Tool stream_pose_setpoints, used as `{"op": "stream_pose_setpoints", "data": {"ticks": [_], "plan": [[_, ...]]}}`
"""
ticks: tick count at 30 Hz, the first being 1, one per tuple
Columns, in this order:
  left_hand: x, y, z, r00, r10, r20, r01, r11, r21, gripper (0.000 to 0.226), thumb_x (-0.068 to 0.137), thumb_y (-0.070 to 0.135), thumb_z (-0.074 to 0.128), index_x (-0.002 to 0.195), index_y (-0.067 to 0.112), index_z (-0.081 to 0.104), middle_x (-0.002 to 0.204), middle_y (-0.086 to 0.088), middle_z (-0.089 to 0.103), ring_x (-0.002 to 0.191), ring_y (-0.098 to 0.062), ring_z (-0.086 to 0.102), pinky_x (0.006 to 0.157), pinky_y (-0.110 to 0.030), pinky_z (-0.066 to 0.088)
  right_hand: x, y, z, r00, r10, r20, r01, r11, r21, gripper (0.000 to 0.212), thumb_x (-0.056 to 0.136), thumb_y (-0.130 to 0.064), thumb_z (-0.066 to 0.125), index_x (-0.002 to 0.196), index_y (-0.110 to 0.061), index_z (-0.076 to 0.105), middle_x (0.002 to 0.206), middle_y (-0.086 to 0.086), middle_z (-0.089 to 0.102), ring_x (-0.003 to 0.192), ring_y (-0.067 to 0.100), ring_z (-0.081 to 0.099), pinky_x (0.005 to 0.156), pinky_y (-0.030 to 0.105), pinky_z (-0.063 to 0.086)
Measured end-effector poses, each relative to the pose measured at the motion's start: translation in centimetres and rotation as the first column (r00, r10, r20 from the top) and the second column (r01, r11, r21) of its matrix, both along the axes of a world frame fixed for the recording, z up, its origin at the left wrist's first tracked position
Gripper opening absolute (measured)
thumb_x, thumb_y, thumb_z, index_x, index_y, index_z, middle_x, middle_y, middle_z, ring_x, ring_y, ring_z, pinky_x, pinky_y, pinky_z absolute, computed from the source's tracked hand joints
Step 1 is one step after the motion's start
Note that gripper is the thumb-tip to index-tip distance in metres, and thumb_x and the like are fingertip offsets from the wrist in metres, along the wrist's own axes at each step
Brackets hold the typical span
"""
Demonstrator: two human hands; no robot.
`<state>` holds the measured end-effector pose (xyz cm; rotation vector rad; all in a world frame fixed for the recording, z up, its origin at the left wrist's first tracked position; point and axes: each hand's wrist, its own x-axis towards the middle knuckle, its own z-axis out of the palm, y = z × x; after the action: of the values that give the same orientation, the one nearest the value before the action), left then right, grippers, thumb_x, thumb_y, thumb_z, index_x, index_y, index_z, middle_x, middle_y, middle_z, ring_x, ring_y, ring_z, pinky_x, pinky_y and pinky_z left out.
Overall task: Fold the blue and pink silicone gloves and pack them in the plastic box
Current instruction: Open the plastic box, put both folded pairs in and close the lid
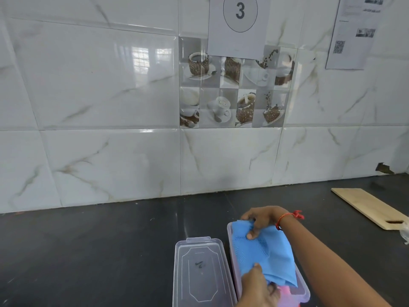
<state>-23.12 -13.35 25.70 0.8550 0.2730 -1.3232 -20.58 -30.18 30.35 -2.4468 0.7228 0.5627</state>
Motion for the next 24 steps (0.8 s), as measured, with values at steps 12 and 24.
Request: {"op": "stream_pose_setpoints", "data": {"ticks": [12, 24], "plan": [[3.1, -0.1, -3.5, 0.712, -0.411, 0.569, 0.275, 0.909, 0.313, 0.045, 0.092, 0.002, 0.053, 0.133, -0.013, 0.041, 0.131, -0.025, 0.052, 0.125, -0.040, 0.049, 0.108, -0.043, 0.039, 1.2, 0.6, -2.0, 0.982, 0.117, -0.149, -0.133, 0.986, -0.101, 0.048, 0.084, -0.013, 0.066, 0.131, -0.013, 0.053, 0.136, 0.011, 0.052, 0.126, 0.031, 0.048, 0.109, 0.043, 0.037], [3.9, 2.9, 1.0, -0.382, -0.598, 0.705, -0.053, 0.775, 0.630, 0.040, 0.086, 0.047, 0.054, 0.059, 0.023, 0.039, 0.069, 0.008, 0.040, 0.096, -0.019, 0.057, 0.085, -0.027, 0.043, -2.5, 1.4, -0.8, 0.973, 0.009, 0.230, 0.072, 0.937, -0.341, 0.058, 0.075, -0.029, 0.076, 0.128, -0.015, 0.054, 0.129, 0.007, 0.057, 0.108, 0.018, 0.055, 0.095, 0.026, 0.041]]}}
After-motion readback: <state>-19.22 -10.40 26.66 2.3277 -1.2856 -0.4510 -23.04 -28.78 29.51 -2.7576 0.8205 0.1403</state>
